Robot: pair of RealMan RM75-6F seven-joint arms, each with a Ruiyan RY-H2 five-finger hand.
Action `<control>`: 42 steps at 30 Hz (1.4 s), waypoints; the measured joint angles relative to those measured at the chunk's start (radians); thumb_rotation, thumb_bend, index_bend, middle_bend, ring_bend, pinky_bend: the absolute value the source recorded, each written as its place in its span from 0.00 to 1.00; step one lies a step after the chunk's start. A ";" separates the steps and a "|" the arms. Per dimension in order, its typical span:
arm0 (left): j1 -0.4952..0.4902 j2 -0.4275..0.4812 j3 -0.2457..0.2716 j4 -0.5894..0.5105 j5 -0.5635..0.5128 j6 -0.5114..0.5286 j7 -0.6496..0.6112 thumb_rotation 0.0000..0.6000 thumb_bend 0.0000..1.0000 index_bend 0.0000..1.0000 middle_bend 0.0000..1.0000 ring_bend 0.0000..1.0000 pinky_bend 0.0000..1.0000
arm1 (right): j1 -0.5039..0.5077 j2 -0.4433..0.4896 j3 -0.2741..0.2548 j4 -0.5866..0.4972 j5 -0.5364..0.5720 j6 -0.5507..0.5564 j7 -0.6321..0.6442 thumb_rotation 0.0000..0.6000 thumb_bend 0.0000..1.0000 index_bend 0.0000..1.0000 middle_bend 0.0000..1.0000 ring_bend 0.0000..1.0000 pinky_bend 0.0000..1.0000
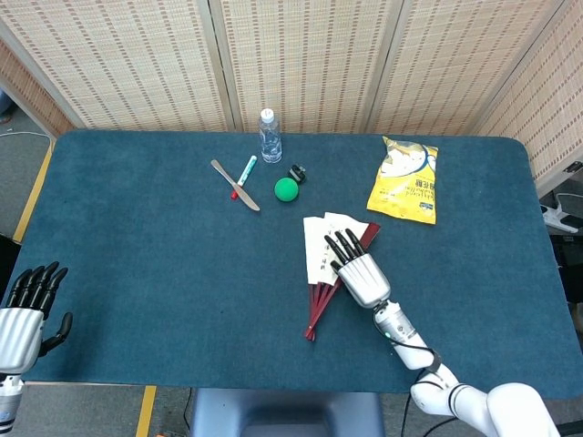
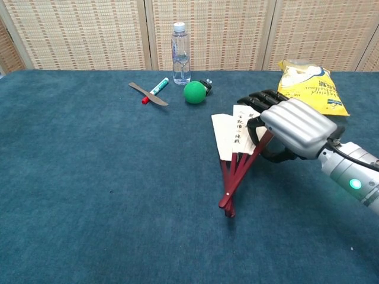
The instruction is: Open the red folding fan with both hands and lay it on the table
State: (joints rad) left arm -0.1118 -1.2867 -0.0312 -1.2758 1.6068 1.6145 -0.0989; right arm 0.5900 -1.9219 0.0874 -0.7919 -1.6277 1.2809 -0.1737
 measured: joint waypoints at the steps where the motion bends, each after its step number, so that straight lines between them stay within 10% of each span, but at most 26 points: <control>1: -0.001 0.000 0.001 -0.001 0.001 -0.001 -0.004 1.00 0.46 0.00 0.00 0.00 0.06 | 0.001 0.010 0.000 -0.016 -0.004 0.006 -0.004 1.00 0.51 0.66 0.08 0.00 0.00; 12: -0.014 0.010 0.021 -0.005 0.036 -0.010 -0.142 1.00 0.46 0.00 0.00 0.00 0.09 | 0.022 0.168 0.026 -0.365 -0.020 0.029 -0.128 1.00 0.52 0.79 0.15 0.00 0.00; 25: -0.126 0.009 0.048 -0.121 0.142 -0.085 -0.359 1.00 0.41 0.00 0.09 0.04 0.18 | 0.055 0.440 0.208 -0.957 0.209 -0.063 -0.327 1.00 0.52 0.81 0.16 0.00 0.00; 42: -0.310 -0.048 -0.025 -0.393 0.043 -0.342 -0.381 1.00 0.39 0.05 0.14 0.03 0.18 | 0.193 0.548 0.307 -1.182 0.585 -0.211 -0.522 1.00 0.53 0.81 0.16 0.00 0.00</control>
State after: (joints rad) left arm -0.4218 -1.3343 -0.0565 -1.6686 1.6496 1.2720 -0.4797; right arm 0.7830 -1.3738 0.3940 -1.9741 -1.0429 1.0701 -0.6960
